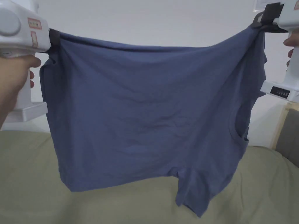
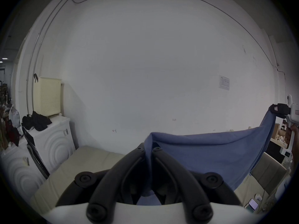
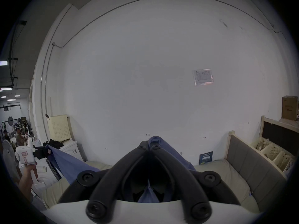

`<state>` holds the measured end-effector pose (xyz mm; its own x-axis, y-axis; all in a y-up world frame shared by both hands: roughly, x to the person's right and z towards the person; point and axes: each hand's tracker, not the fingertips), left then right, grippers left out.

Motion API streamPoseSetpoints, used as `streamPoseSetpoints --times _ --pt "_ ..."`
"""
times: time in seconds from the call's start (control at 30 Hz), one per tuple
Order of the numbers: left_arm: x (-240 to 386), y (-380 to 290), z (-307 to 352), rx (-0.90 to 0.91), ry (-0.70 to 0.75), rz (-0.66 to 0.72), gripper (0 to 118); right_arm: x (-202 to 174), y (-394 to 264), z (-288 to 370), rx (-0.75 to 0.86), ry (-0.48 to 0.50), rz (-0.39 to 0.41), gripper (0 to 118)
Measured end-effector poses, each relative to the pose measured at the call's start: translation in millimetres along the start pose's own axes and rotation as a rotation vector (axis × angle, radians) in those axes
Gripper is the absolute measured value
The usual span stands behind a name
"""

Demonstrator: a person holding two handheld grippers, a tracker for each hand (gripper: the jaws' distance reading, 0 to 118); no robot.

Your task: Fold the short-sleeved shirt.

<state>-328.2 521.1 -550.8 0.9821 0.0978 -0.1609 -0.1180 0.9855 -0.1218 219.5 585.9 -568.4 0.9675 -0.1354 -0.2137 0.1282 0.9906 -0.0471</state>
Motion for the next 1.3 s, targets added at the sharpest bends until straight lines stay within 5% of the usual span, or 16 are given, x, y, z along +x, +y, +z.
streamPoseSetpoints --times 0.27,0.4,0.57,0.93,1.13,1.3 --pt "0 -67 -29 -0.089 0.046 -0.022 3 8 -84 -30 -0.087 -0.014 0.023 1" --pt "3 -142 -49 -0.115 0.105 -0.020 3 21 -155 -45 -0.158 -0.023 -0.070 1" --pt "3 -215 -45 -0.114 0.104 0.000 3 32 -216 -34 -0.157 -0.042 -0.073 1" --pt "-41 -319 143 -0.230 -0.043 -0.007 3 22 -327 160 -0.327 0.068 -0.073 1" --pt "-73 -454 237 -0.411 0.015 0.049 3 14 -487 276 -0.576 -0.044 -0.213 1" --pt "-88 -524 270 -0.562 0.059 0.039 3 5 -562 312 -0.771 -0.188 -0.165 1"
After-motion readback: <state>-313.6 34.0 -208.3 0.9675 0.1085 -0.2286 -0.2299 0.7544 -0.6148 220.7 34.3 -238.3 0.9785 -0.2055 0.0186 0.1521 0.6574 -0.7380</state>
